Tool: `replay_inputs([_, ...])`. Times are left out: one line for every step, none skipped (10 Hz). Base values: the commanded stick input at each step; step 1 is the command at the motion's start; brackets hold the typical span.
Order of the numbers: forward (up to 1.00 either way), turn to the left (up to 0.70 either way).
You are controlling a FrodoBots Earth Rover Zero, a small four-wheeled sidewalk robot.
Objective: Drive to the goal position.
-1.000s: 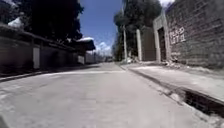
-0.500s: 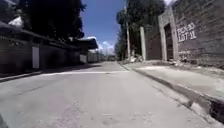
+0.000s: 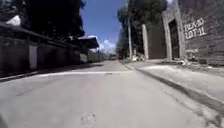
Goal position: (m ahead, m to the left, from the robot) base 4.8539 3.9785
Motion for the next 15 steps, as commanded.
replay_inputs([0.85,0.00])
replay_inputs([0.85,0.00])
replay_inputs([0.85,0.00])
replay_inputs([0.85,0.00])
replay_inputs([0.85,0.00])
replay_inputs([0.85,0.00])
replay_inputs([0.85,0.00])
replay_inputs([0.85,0.00])
replay_inputs([0.85,0.00])
replay_inputs([0.85,0.00])
replay_inputs([0.85,0.00])
replay_inputs([0.85,0.00])
replay_inputs([0.85,0.00])
replay_inputs([0.85,0.00])
replay_inputs([0.85,0.00])
